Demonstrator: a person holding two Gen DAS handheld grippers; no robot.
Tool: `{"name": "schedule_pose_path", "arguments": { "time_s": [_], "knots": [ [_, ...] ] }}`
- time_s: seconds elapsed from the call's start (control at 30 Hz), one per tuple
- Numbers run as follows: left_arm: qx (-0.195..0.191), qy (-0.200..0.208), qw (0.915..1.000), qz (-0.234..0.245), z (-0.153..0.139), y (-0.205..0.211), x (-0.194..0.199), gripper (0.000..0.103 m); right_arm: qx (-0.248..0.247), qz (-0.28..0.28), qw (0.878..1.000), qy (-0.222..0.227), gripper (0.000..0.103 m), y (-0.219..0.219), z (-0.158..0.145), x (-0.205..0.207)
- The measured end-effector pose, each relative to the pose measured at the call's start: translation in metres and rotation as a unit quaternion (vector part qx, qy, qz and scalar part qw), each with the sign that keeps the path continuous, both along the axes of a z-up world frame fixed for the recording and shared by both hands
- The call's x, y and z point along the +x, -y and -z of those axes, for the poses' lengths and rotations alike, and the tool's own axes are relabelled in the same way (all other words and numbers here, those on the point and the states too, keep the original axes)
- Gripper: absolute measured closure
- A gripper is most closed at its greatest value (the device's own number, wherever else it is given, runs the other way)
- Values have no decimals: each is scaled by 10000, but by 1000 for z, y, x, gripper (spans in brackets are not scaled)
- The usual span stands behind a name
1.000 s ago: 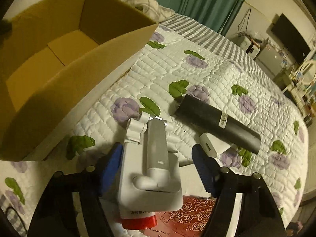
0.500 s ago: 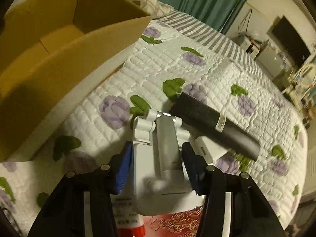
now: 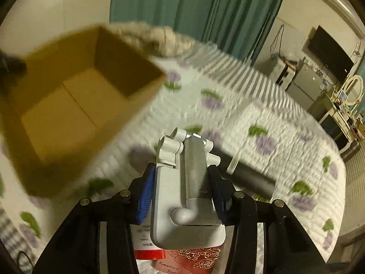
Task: Organize rigid objects
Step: 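Carry the white phone stand into the box and open the right gripper, then grasp the white spray bottle with the right gripper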
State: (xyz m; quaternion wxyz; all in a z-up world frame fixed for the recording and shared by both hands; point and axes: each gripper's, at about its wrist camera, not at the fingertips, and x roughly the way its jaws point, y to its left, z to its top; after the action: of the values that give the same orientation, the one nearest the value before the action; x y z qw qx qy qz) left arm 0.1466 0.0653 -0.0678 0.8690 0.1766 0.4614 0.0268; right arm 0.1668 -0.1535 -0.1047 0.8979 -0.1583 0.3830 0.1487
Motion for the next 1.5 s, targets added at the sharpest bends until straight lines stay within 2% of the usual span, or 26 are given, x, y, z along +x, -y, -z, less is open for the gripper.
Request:
{"name": "schedule_pose_path", "arguments": {
  "time_s": [0.17,0.3,0.43,0.57,0.77,1.03,1.07,1.1,1.13,1.23,1.3,1.4,1.5],
  "knots": [
    [-48,-5,10000,15,-1,-1,-1,96,410,-263,9978,444,58,-22,-58,-3],
    [-103,-15,9999,21,-1,-3,-1,96,585,-455,9955,585,58,-52,-76,5],
    [-154,-17,9999,14,-2,-4,-1,96,798,-608,9944,323,58,-84,-63,19],
    [-167,-20,9999,23,-1,-4,0,96,559,-638,9964,74,58,-117,-33,32],
    [-176,-21,9998,73,-1,-5,-1,96,345,-613,9973,-211,58,-130,2,37],
    [-206,-25,9998,63,0,-6,-2,96,383,-791,9958,-252,56,-128,2,24],
    [-205,-30,9998,57,0,-6,-2,96,374,-779,9962,-120,45,-127,-3,20],
    [-208,-36,9998,53,0,-7,-2,96,393,-770,9963,25,29,-123,-10,15],
    [-258,-90,9996,52,1,-7,-1,96,503,-745,9958,166,25,-116,-21,9],
    [-166,-61,9998,62,1,-5,-2,96,852,-717,9933,324,22,-93,-50,0],
    [-166,-59,9998,69,0,-4,-3,96,882,-619,9930,481,19,-75,-66,-6],
    [-172,-61,9998,61,0,-3,-4,96,719,-312,9948,657,17,-43,-84,-12],
    [-167,-68,9998,62,-1,-3,-4,96,471,69,9966,673,17,-4,-85,-15]
  ]
}}
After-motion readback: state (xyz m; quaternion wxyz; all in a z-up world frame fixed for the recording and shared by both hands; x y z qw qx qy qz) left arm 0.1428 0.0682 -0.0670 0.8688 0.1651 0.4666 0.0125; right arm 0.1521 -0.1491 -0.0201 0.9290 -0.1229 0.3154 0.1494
